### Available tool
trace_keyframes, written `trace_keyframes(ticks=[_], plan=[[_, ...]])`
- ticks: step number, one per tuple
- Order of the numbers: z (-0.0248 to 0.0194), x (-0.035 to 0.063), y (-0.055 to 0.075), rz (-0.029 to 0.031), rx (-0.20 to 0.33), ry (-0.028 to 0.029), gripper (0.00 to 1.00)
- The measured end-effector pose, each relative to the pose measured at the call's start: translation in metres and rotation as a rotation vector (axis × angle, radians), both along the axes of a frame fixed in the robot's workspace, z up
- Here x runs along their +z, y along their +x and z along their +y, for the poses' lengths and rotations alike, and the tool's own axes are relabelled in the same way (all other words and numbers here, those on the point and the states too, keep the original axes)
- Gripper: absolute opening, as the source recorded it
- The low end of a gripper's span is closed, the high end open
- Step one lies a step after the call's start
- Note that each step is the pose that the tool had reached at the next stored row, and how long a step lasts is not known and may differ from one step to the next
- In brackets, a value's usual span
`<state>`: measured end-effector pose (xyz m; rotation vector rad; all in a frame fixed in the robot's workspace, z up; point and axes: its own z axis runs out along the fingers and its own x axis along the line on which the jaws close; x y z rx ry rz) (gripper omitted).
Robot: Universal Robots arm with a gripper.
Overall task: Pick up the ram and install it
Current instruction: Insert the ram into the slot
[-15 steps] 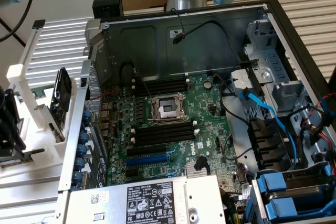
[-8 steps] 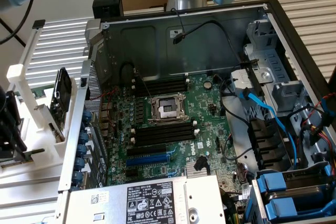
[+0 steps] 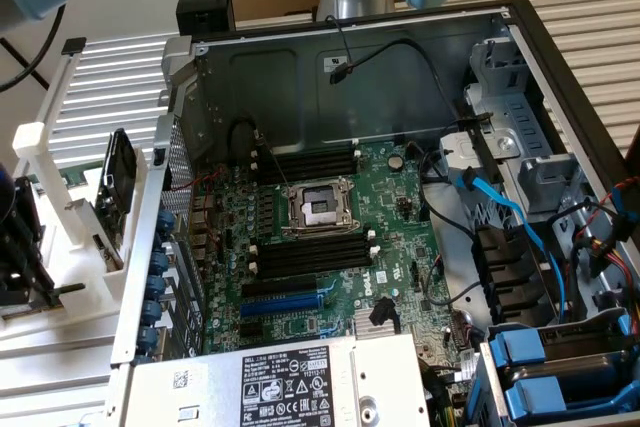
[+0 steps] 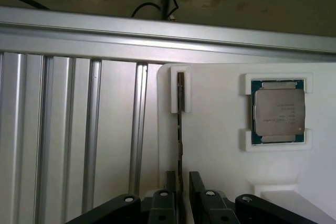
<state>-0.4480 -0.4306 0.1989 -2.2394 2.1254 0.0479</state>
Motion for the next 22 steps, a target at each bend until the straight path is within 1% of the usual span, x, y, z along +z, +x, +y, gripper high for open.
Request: trace_keyframes(ticks=[5,6,7,8,20,22], plan=[[0.0000,0.0000,0.0000,-0.0001,0.000,0.0000,0.25],[0.0000,0.0000,0.0000,-0.0002,0.000,0.0001,0.16],[0.0000,0.0000,0.0000,-0.0002,0.000,0.0001,0.16],[0.0000,0.0000,0.0000,-0.0003,0.000,0.0000,0.13],[0.0000,0.0001,0.0000,-0.0007,0.000,0.0002,0.13],[0.0000,0.0021,0.0000,-0.0004,0.000,-0.0001,0.13]])
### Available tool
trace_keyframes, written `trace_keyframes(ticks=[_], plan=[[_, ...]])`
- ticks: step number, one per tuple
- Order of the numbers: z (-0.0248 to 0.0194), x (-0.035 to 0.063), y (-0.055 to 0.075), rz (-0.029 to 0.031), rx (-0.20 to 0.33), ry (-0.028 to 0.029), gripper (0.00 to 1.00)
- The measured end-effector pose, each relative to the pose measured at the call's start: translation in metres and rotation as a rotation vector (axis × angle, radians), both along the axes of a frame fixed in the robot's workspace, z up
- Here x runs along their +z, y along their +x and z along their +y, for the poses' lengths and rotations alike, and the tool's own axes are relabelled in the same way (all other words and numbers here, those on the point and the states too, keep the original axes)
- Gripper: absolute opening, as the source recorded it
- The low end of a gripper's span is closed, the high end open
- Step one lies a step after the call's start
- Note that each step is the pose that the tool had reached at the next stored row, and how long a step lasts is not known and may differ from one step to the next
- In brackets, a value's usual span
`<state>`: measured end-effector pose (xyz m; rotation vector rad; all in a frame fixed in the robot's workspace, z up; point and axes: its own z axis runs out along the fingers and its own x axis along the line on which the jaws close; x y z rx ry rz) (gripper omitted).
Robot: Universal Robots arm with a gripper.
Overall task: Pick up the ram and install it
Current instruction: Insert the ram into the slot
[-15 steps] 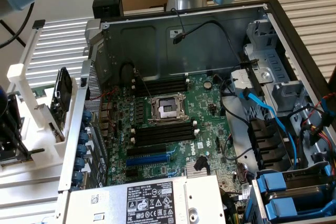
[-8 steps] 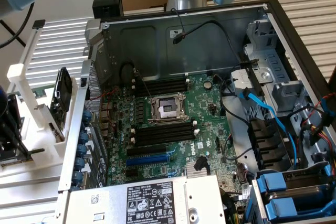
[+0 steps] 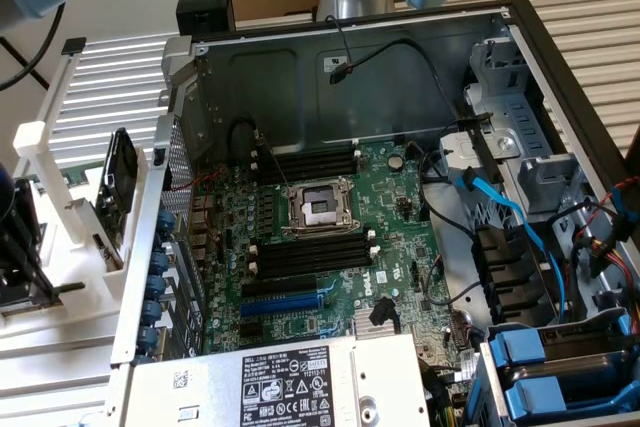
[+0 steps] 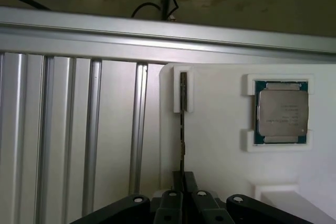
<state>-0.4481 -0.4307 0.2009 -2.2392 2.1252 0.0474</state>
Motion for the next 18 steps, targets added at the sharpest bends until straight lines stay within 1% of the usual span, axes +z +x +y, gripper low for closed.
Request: trace_keyframes(ticks=[7,10,14,16,17,18], plan=[[0.0000,0.0057,0.000,-0.0002,0.000,0.0009,0.13],[0.0000,0.0193,0.000,-0.0002,0.000,0.0011,0.13],[0.0000,0.0291,0.000,-0.0002,0.000,0.0011,0.13],[0.0000,0.0357,0.000,-0.0002,0.000,0.0011,0.13],[0.0000,0.0429,0.000,-0.0003,0.000,0.0011,0.13],[0.0000,0.0466,0.000,-0.0002,0.000,0.0011,0.13]])
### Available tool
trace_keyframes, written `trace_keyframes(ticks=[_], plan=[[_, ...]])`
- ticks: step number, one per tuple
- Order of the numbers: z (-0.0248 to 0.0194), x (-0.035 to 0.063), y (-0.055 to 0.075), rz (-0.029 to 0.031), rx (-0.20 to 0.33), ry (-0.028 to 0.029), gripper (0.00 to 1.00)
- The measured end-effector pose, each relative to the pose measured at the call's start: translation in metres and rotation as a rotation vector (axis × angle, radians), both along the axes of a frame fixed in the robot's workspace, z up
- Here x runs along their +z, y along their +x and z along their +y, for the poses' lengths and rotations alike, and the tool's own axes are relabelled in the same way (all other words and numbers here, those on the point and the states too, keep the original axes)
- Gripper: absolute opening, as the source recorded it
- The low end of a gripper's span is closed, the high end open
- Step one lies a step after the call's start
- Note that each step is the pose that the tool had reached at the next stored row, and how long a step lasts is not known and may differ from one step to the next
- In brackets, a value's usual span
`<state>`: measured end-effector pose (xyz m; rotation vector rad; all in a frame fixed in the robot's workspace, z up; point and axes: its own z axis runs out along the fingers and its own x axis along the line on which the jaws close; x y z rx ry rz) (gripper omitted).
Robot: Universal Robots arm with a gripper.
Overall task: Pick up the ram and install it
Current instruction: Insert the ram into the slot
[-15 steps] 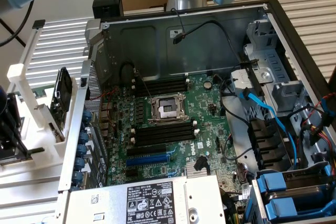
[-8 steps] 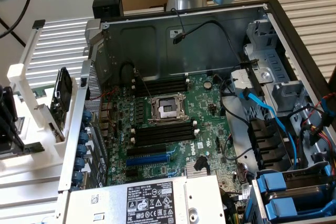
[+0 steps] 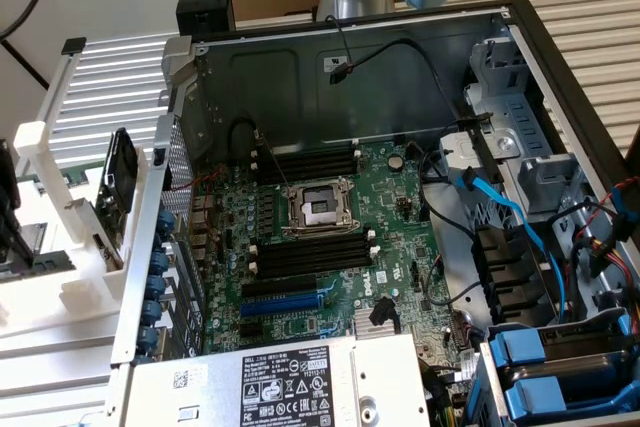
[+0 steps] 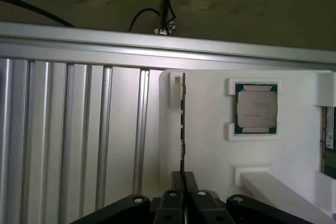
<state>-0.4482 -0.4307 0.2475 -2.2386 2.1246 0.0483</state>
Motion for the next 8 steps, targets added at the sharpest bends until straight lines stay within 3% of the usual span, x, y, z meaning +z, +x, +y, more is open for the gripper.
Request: trace_keyframes(ticks=[8], plan=[[0.0000,0.0337,0.000,-0.0001,0.000,0.0000,0.13]])
